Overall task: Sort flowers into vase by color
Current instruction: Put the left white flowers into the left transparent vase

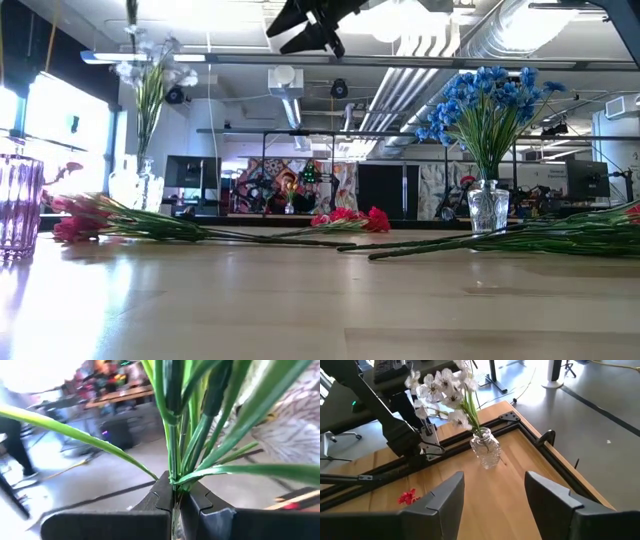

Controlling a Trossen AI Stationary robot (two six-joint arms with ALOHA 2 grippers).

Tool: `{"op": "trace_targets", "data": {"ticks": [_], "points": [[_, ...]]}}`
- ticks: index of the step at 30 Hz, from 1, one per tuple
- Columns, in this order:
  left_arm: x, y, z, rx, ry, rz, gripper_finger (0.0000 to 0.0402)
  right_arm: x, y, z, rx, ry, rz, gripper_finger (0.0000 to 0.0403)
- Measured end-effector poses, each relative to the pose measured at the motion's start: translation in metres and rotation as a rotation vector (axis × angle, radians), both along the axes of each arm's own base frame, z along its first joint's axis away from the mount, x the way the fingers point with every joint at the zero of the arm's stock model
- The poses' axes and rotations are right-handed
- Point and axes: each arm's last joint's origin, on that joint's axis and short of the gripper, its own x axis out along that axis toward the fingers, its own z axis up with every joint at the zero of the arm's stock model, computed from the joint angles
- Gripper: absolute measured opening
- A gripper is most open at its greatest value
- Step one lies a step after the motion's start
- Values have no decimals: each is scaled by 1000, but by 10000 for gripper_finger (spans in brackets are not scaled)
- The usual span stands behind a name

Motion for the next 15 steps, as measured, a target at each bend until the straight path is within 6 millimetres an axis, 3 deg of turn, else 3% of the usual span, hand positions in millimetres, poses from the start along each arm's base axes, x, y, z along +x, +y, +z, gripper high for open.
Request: {"op": "trace_targets", "data": {"ticks": [6,15], "points": [[0,2,-26,-75,-17,79,0,0,0,-1,-7,9,-9,195],[16,9,-94,-183,-58,83,0,0,0,-1,-22,13,-5,195]]}}
